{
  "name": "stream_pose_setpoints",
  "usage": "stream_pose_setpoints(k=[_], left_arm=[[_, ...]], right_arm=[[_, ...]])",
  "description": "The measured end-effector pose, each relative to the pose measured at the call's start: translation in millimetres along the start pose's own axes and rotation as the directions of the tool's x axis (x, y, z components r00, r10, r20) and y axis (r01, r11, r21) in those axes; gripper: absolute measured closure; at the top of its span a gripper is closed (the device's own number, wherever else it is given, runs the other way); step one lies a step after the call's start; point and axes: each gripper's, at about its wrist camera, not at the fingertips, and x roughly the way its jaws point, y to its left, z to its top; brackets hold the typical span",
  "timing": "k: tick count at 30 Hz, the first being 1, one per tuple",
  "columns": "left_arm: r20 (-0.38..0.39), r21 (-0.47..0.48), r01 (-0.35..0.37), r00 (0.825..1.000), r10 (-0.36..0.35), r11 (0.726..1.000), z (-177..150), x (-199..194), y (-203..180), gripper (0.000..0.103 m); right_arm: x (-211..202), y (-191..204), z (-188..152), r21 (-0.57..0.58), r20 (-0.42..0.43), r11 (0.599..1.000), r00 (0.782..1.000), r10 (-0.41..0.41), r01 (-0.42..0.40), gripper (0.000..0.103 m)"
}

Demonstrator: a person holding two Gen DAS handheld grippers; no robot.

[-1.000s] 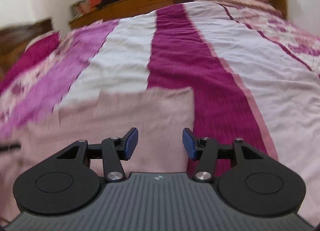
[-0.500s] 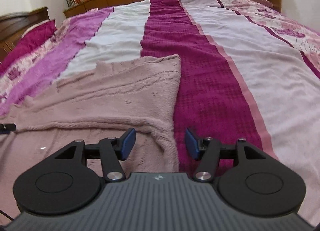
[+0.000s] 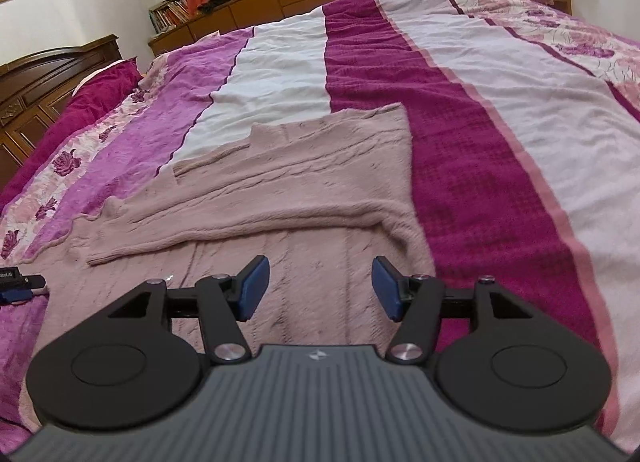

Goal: Fold small clothes
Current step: 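Move the left gripper toward the other outstretched sleeve, then close the left gripper on the outstretched sleeve cuff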

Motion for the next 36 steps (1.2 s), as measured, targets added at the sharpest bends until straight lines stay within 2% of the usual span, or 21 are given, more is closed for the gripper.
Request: stream_pose_setpoints(k=[3,4,6,7,9,18,23,27,31,34,36], left_arm=[[-0.004,-0.022,-0.017,1.0,0.017,1.0,-0.9,-1.2,10.5,0.052],[-0.007,-0.026,-0.022,1.0,0.022,0.999,-1.2,-1.1,13.2,0.052],[-0.014,-0.028,-0.028,1.0,0.027,0.999,-1.8,-0.8,17.8,0.041],[-0.014,-0.029,-0.031,0.999,0.031,0.999,-2.5,-1.2,19.5,0.039],[-0.012,-0.024,-0.037,0.999,0.036,0.999,-3.2,-1.9,22.8,0.036],[0.001,-0.062,-0.078,0.997,0.078,0.995,4.5,-7.6,49.7,0.036],[0.031,-0.145,-0.099,0.994,0.104,0.985,15.3,-9.7,76.4,0.034],[0.042,-0.242,-0.099,0.993,0.112,0.965,21.4,3.0,97.8,0.034],[0.016,-0.361,-0.085,0.995,0.097,0.929,21.9,23.9,115.3,0.034],[0.07,-0.403,-0.041,0.995,0.075,0.914,25.4,31.7,119.9,0.034],[0.091,-0.443,0.014,0.995,0.03,0.897,28.2,40.8,126.8,0.034]], right_arm=[[1.0,5.8,-3.6,0.015,-0.018,1.0,1.0,0.016,-0.016,0.038],[0.7,8.6,-5.5,0.016,-0.023,1.0,0.999,0.026,-0.025,0.031],[-0.6,14.3,-9.0,0.013,-0.022,0.999,0.999,0.034,-0.034,0.018],[-2.7,17.9,-11.1,0.008,-0.011,0.999,0.999,0.035,-0.035,0.016],[-5.1,24.2,-13.9,-0.005,-0.006,0.999,0.999,0.035,-0.036,0.016],[-7.0,39.5,-17.2,0.001,-0.029,1.0,1.0,0.011,-0.011,0.016],[-7.5,42.8,-18.5,0.02,-0.035,1.0,0.999,-0.002,0.003,0.016],[-6.4,43.8,-25.7,0.035,-0.055,0.999,0.998,-0.01,0.012,0.016],[-8.1,44.7,-31.5,0.025,-0.059,0.999,0.998,-0.021,0.023,0.016],[-8.2,43.8,-32.5,0.02,-0.063,0.999,0.997,-0.035,0.036,0.016],[-7.5,43.2,-32.0,0.024,-0.063,0.999,0.997,-0.038,0.04,0.016]])
